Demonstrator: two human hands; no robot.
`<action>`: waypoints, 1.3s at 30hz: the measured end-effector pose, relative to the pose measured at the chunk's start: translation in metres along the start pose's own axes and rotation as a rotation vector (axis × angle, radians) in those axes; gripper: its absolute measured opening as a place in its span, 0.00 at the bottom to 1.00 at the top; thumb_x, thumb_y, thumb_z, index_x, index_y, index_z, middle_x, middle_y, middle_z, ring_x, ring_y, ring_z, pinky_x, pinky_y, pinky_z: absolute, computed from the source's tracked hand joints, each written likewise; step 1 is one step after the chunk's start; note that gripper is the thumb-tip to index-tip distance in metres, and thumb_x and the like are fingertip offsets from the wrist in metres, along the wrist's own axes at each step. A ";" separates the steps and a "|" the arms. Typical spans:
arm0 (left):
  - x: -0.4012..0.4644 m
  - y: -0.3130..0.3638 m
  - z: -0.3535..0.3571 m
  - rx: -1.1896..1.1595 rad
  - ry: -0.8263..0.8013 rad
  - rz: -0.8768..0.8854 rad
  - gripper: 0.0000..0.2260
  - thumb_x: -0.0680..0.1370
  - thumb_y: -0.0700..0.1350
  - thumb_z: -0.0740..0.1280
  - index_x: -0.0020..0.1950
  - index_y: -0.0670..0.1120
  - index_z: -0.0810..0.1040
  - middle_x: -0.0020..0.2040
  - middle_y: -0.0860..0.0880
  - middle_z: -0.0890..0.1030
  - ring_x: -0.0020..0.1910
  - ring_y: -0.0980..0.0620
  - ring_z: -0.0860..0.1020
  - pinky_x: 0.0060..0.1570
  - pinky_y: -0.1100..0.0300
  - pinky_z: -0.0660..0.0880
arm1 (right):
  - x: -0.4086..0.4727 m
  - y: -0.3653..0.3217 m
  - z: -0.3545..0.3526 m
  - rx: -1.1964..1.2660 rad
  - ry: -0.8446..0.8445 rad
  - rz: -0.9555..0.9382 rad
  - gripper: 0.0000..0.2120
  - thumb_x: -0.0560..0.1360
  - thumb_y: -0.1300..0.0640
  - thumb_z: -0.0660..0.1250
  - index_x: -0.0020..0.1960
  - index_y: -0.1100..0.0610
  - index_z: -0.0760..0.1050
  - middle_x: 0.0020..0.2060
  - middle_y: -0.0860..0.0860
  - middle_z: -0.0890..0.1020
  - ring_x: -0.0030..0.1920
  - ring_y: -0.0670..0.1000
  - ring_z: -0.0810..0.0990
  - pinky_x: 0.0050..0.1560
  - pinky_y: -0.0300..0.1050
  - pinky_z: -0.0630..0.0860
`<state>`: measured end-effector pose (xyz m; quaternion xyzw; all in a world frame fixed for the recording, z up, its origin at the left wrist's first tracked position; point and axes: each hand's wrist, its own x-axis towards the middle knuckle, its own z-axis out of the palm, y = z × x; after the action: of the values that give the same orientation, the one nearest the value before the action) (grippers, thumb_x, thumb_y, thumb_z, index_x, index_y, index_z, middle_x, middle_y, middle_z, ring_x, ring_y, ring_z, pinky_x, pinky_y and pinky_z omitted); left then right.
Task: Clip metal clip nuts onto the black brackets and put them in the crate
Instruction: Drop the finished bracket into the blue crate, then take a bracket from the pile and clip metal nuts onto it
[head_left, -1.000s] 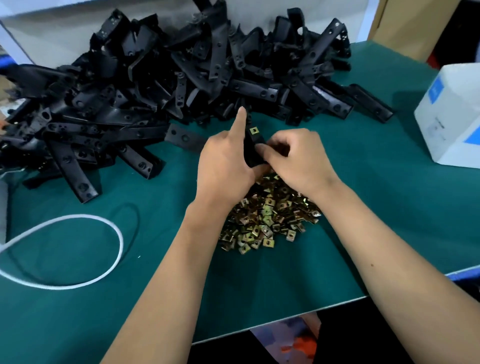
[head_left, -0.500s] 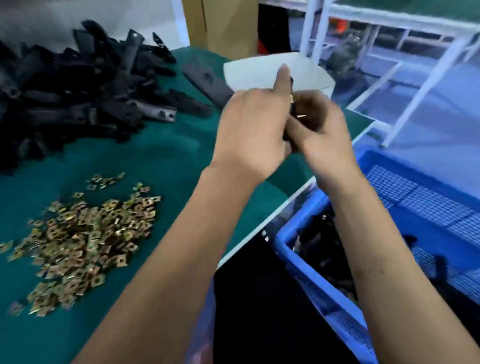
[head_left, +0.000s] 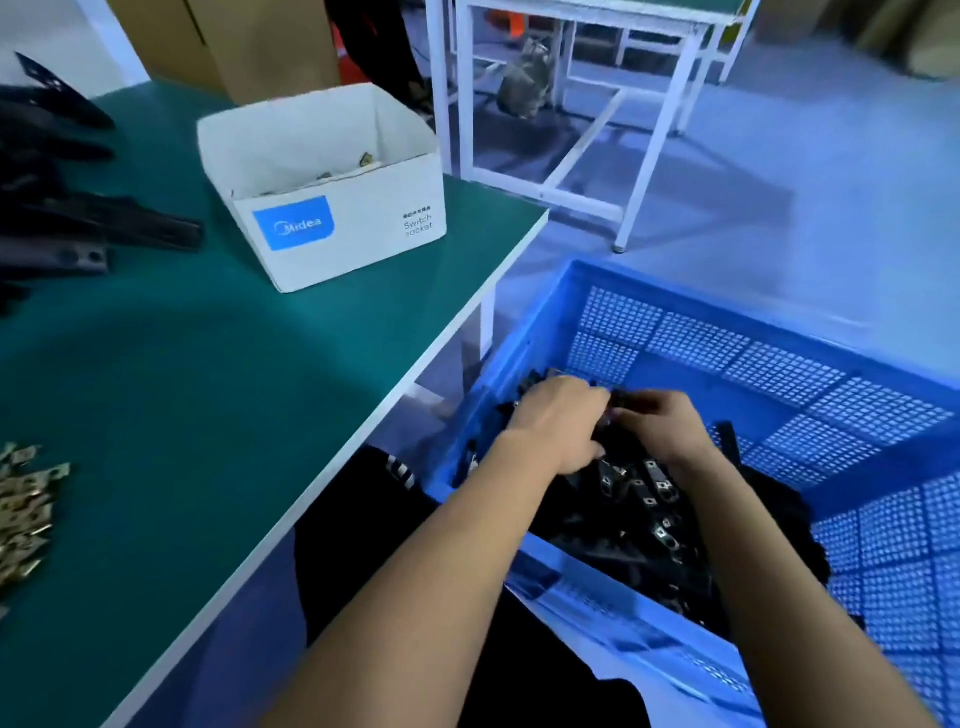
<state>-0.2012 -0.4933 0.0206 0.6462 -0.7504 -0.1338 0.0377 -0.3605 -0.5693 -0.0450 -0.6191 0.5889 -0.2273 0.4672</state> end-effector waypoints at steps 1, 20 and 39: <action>0.000 -0.003 0.004 -0.018 -0.019 -0.019 0.18 0.76 0.51 0.75 0.61 0.45 0.78 0.57 0.43 0.79 0.58 0.39 0.78 0.52 0.48 0.77 | 0.005 0.009 0.000 -0.127 -0.009 0.028 0.06 0.75 0.60 0.76 0.52 0.58 0.86 0.46 0.58 0.88 0.48 0.55 0.86 0.53 0.53 0.83; -0.111 -0.115 -0.146 -0.495 0.874 -0.388 0.07 0.73 0.48 0.74 0.50 0.52 0.84 0.41 0.59 0.84 0.39 0.60 0.82 0.52 0.57 0.80 | -0.070 -0.227 0.112 -0.286 -0.009 -0.826 0.13 0.77 0.56 0.69 0.34 0.48 0.74 0.26 0.41 0.73 0.30 0.46 0.71 0.37 0.43 0.65; -0.523 -0.257 -0.089 0.146 1.461 -1.700 0.16 0.74 0.48 0.67 0.61 0.47 0.77 0.61 0.46 0.77 0.63 0.41 0.72 0.58 0.51 0.68 | -0.324 -0.341 0.423 -0.608 -0.830 -1.415 0.07 0.78 0.50 0.72 0.54 0.51 0.84 0.52 0.50 0.85 0.52 0.54 0.82 0.55 0.51 0.80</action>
<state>0.1508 -0.0274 0.1024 0.8724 0.1303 0.3392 0.3270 0.1016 -0.1773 0.1362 -0.9697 -0.1162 -0.0531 0.2080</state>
